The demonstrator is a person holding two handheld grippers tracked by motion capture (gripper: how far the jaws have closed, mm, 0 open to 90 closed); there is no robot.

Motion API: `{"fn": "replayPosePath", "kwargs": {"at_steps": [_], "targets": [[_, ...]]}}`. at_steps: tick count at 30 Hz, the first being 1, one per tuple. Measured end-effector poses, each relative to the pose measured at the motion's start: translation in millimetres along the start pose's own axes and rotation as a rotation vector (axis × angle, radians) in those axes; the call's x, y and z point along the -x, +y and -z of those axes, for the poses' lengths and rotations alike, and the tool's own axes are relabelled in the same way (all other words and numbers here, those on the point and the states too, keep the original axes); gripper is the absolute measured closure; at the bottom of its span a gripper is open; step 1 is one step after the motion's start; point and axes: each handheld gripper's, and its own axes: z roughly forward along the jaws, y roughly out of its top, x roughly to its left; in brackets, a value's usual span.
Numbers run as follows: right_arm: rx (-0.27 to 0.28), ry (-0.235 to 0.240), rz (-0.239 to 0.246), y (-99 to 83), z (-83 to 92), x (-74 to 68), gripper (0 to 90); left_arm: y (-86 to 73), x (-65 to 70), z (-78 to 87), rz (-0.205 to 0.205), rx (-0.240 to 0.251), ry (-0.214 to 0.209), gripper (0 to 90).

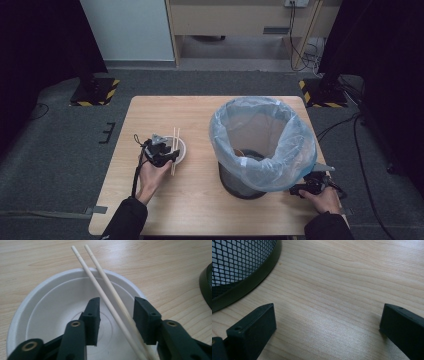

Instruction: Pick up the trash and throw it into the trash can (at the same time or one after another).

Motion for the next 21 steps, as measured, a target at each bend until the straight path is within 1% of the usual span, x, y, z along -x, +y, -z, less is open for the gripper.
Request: {"fn": "replayPosePath", "kwargs": {"at_steps": [6,13,21], "targets": [[0.000,-0.001,-0.001,0.0,0.0,-0.1,0.7,-0.5,-4.1,1.3,0.022,-0.008,-0.015,66.2],[0.000,-0.001,-0.002,0.1,0.0,-0.2,0.7,-0.9,-7.4,3.4,0.033,-0.022,-0.009,73.0],[0.000,-0.001,-0.002,0.1,0.0,-0.2,0.8,-1.6,-10.5,4.7,0.024,-0.039,-0.004,79.0]]}}
